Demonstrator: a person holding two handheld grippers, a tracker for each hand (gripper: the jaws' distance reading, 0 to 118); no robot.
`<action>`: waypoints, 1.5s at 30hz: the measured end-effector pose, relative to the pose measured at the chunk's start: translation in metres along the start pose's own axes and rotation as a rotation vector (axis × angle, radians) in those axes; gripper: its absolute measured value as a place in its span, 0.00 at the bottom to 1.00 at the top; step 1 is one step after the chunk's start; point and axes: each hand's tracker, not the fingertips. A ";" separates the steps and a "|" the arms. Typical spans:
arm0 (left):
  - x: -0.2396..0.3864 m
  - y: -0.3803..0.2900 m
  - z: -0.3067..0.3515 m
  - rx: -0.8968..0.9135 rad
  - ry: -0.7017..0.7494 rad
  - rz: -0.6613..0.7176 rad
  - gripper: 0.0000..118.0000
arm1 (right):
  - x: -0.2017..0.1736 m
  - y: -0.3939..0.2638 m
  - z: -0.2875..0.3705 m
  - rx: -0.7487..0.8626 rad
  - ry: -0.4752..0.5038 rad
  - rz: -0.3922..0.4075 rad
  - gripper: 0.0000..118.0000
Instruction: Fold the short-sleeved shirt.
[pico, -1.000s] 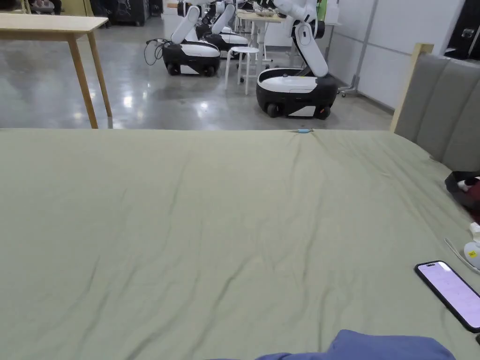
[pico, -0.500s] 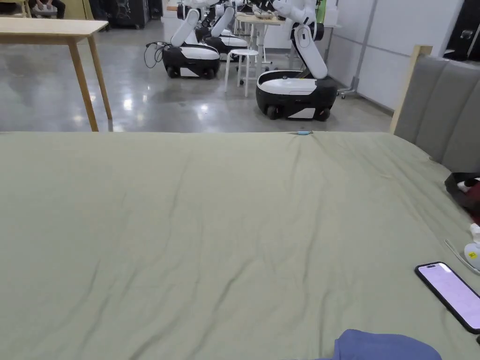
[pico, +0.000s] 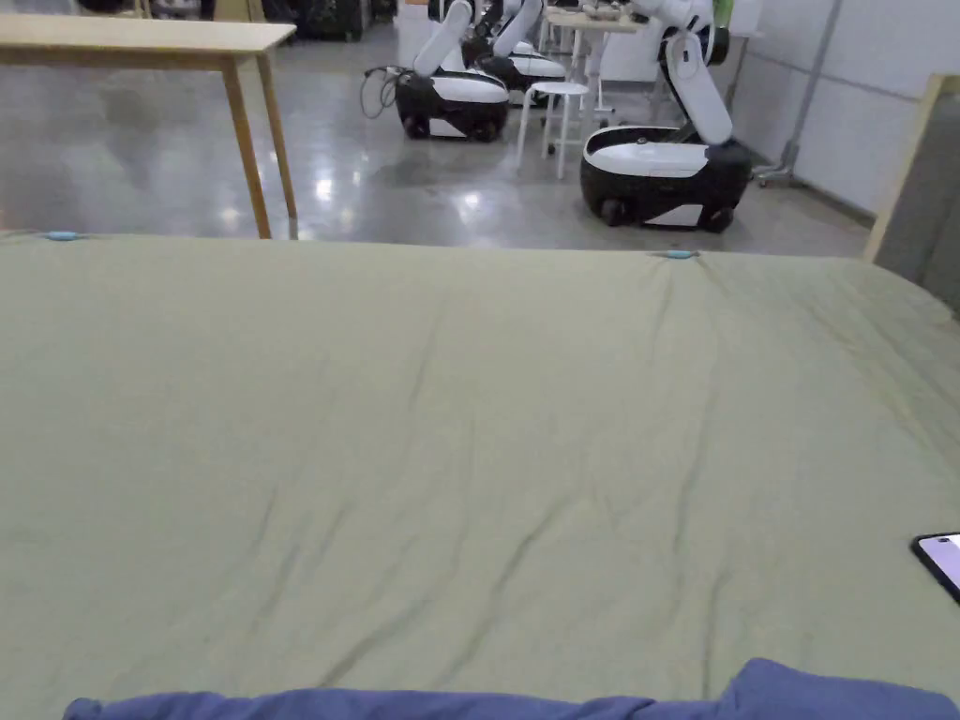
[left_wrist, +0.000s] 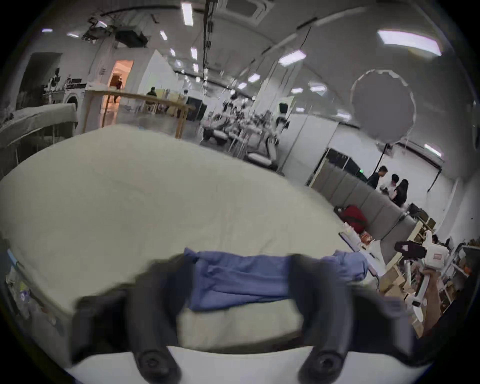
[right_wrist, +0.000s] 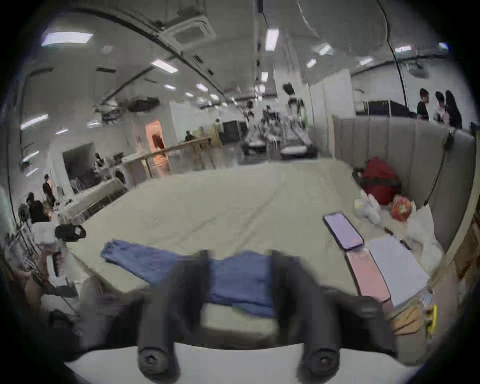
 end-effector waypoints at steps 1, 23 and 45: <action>-0.008 -0.005 0.004 0.016 0.022 -0.006 0.07 | -0.006 -0.002 -0.001 0.004 -0.012 0.020 0.07; -0.150 -0.030 -0.119 -0.332 -0.220 0.524 1.00 | -0.031 0.008 -0.007 0.046 0.105 0.008 0.00; -0.111 -0.057 -0.173 -0.401 -0.314 0.332 0.20 | -0.027 0.006 -0.009 0.006 0.076 -0.005 0.00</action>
